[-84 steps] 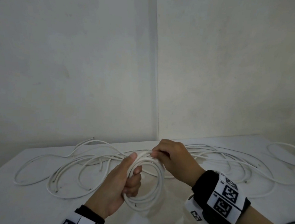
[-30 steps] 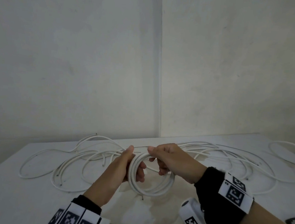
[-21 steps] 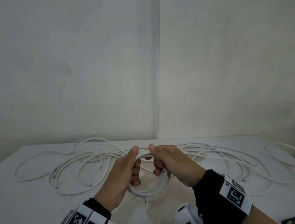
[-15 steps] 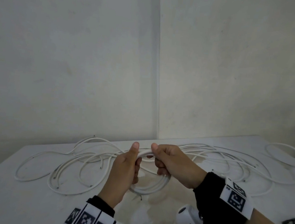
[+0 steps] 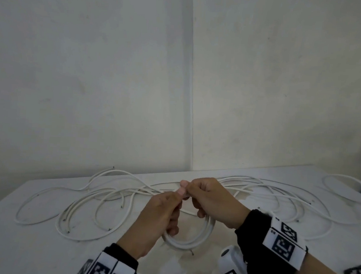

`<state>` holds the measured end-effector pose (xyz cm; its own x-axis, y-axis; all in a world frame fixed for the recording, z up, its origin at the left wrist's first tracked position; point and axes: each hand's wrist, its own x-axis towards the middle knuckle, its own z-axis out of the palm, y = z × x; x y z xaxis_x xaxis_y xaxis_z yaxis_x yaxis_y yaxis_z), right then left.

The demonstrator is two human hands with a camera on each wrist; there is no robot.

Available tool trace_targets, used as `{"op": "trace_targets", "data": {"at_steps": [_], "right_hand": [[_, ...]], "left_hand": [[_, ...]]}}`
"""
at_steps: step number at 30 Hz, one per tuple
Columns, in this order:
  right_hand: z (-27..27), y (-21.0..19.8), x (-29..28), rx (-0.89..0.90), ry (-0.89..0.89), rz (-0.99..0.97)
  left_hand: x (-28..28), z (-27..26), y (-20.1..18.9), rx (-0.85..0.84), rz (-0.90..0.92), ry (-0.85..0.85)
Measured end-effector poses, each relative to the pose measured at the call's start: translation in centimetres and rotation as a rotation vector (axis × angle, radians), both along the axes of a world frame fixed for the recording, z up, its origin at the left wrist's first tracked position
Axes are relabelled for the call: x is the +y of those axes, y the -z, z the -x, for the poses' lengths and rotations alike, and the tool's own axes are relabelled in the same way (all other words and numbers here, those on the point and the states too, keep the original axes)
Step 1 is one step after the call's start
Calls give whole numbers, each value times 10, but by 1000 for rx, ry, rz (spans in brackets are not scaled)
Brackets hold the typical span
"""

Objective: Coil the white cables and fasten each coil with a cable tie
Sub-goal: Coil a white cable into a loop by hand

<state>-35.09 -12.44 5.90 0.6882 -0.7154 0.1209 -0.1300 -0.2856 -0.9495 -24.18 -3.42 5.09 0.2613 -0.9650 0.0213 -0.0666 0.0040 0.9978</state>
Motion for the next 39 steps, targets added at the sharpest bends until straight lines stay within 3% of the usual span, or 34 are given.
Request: {"op": "trace_targets", "data": {"at_steps": [5, 9, 16, 22, 32, 39], "right_hand": [[6, 2, 1, -137, -35, -199], [9, -1, 3, -197, -61, -363], [15, 3, 3, -145, 3, -247], [24, 4, -2, -145, 51, -209], [59, 10, -4, -116, 122, -155], [96, 17, -2, -102, 207, -119]], "left_hand": [[-2, 2, 2, 113, 74, -154], [-4, 3, 3, 152, 97, -158], [-1, -4, 2, 242, -10, 85], [-10, 10, 5, 342, -6, 46], [-26, 43, 8, 156, -48, 25], [-36, 77, 15, 147, -60, 96]]}}
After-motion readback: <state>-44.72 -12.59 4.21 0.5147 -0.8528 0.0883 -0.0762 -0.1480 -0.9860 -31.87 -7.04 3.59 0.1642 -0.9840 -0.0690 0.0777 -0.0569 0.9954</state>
